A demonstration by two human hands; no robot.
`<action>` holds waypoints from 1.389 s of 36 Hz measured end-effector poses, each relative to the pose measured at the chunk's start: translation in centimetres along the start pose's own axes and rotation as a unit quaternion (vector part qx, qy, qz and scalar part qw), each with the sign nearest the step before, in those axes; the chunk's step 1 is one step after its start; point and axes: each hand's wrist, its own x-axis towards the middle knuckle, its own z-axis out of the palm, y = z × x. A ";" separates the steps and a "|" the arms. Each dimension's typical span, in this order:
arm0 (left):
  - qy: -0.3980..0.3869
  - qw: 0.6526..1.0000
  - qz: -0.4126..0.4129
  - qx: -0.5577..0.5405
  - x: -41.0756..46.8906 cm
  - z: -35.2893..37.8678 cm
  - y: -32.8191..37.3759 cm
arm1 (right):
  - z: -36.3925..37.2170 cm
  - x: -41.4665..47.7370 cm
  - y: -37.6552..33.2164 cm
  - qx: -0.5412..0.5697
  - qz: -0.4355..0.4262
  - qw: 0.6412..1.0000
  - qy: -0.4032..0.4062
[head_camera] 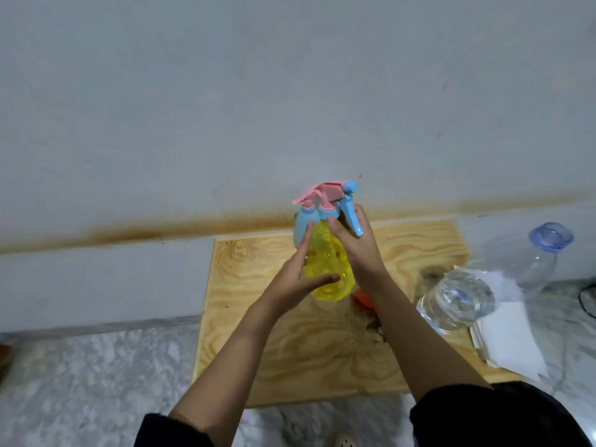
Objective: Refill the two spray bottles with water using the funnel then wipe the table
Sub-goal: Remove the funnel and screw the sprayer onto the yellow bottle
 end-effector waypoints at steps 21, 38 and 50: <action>-0.010 0.997 0.071 0.019 -2.4 -1.1 3.3 | 0.9 0.5 -3.8 0.019 0.007 1.000 0.010; -0.005 0.996 0.083 0.007 -3.2 -1.6 3.3 | 1.6 -0.1 -4.4 0.023 0.001 0.999 -0.024; -0.020 0.997 0.069 0.016 -3.4 -2.1 3.2 | 1.2 0.0 -4.4 0.035 0.021 0.998 -0.051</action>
